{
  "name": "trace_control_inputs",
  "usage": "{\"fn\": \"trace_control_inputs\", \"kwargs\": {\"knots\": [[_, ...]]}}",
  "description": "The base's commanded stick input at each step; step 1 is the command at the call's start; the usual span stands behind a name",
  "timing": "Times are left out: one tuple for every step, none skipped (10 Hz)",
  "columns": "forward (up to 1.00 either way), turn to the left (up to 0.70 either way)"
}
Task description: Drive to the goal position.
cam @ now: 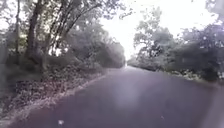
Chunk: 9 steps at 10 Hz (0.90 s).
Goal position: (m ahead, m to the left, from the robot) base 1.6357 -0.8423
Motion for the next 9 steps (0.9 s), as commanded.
{"fn": "trace_control_inputs", "kwargs": {"knots": [[1.00, 0.00], [1.00, -0.01], [1.00, -0.04], [1.00, -0.07], [1.00, -0.09], [1.00, -0.12], [1.00, -0.14], [1.00, -0.16], [1.00, -0.19]]}}
